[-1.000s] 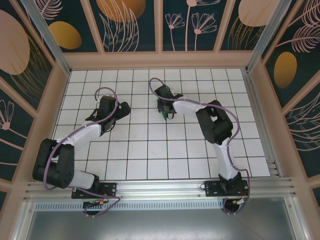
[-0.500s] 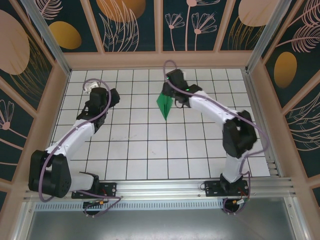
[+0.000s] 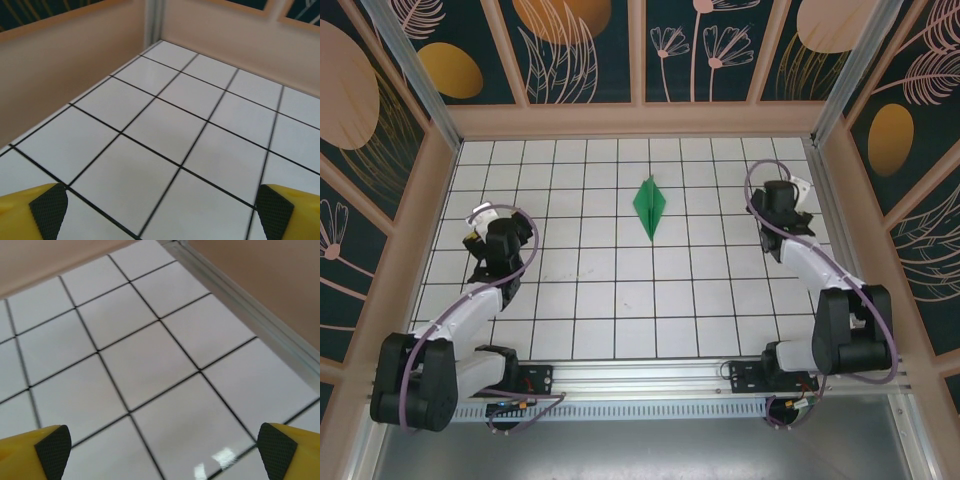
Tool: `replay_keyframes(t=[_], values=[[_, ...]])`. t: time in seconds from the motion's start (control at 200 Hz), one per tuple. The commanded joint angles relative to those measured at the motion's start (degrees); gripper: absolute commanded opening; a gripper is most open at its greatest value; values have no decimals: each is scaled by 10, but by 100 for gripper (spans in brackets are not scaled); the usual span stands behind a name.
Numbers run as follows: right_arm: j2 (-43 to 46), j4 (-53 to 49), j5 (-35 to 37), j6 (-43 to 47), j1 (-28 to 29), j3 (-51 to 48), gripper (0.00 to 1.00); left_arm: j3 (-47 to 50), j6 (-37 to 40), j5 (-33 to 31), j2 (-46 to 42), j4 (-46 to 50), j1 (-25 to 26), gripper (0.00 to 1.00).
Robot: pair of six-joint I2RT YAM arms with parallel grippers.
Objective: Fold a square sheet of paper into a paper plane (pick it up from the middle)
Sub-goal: Reset both arms
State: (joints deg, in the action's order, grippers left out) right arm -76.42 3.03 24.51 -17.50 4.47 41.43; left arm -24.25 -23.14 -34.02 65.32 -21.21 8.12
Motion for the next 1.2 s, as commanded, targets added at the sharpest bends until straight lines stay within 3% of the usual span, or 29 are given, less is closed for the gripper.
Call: replay_keyframes(t=[0.0,0.145,0.32,0.485,0.66,0.726,0.891,1.006,1.196], values=[[32,134,-10,50,-33,-57,99,16,19,-24,10,-83,-23,99],[21,213,-53,72,-60,-103,99,57,77,-4,40,-184,-49,98],[16,360,-88,123,-62,-171,99,103,147,92,88,-336,-66,99],[-2,462,-158,141,-68,-214,99,102,157,190,121,-406,-88,99],[-51,568,-207,142,-72,-248,99,78,154,246,154,-413,-99,98],[-64,583,-226,147,-71,-248,99,98,154,266,178,-478,-99,99],[-94,645,-253,159,-70,-269,99,120,158,282,202,-540,-99,98],[-116,681,-276,172,-66,-280,99,151,160,285,232,-632,-100,99],[-119,677,-272,169,-68,-277,99,134,155,260,229,-592,-100,98]])
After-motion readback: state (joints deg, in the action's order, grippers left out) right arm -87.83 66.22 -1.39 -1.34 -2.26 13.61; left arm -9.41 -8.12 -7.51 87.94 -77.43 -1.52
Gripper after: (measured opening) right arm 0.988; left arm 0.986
